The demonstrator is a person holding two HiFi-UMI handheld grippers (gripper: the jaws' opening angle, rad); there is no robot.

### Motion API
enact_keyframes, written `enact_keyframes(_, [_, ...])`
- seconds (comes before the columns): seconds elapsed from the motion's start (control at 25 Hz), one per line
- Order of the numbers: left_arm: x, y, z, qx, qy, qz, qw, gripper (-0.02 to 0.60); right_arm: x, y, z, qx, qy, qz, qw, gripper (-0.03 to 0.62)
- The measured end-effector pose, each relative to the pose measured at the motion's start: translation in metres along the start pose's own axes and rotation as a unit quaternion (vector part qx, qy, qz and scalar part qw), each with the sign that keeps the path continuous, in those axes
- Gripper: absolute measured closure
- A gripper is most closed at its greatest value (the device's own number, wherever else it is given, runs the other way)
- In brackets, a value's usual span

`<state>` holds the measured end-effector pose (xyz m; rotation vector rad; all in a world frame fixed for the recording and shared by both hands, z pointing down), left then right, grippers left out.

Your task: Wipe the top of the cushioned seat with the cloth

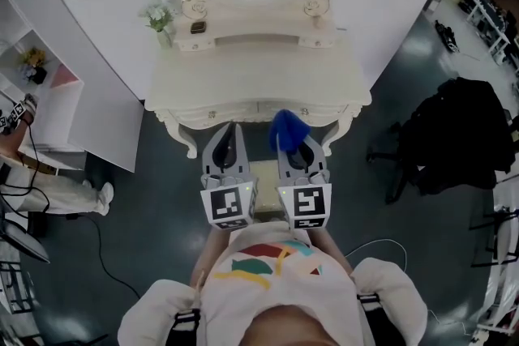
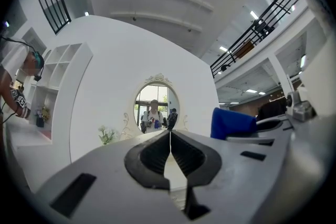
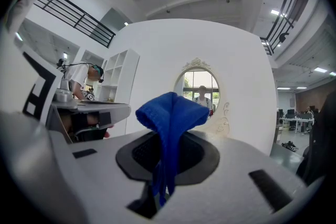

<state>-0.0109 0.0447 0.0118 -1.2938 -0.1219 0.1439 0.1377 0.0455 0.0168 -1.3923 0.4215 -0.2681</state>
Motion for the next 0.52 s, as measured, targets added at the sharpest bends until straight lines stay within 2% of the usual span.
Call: enact_keyframes(0.52, [-0.0039, 0.0055, 0.0009, -0.006, -0.003, 0.000, 1.0000, 0.575, -0.0016, 0.0057, 0.0010, -0.014, -0.001, 0.011, 1.000, 0.559])
Point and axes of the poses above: the fingertips, and each gripper's own axes: z backward along the fingers, x to its right, y out of its top, the point moved 8 cm from there along z, backward along the fingers, and after that the axes turned 8 degrees about x, right-handed, at the moved point
